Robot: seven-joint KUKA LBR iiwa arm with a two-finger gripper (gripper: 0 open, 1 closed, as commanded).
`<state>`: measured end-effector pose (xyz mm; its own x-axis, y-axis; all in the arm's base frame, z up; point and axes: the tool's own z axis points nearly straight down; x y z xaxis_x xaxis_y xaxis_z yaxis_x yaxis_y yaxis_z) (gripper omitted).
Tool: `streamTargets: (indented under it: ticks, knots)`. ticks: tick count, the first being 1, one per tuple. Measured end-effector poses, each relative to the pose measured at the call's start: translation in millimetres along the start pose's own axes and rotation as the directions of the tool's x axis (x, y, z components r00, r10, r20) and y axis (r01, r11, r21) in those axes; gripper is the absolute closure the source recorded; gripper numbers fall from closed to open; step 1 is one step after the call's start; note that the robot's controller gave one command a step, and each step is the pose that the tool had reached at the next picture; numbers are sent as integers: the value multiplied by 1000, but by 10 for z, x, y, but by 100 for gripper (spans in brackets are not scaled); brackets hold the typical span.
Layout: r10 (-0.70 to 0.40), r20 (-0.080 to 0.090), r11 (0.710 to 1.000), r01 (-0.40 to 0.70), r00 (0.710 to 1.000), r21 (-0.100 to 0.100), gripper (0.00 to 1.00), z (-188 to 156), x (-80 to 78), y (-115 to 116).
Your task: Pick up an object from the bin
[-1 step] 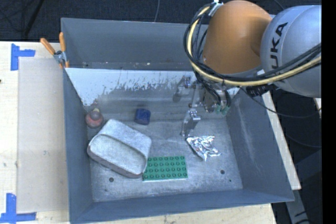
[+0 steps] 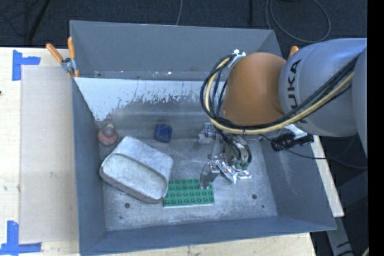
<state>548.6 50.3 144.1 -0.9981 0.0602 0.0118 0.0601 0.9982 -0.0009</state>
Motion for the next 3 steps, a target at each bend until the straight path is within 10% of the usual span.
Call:
streamTargets:
  ticks: [1, 2, 3]
  knots:
    - [-6, 17, 1000, 6, 1000, -3, 0, 693, 92, -26]
    - [-8, -7, 1000, 8, 1000, -2, 100, 671, 135, -23]
    - [-317, 18, 948, 317, 948, 3, 100, -780, 32, 190]
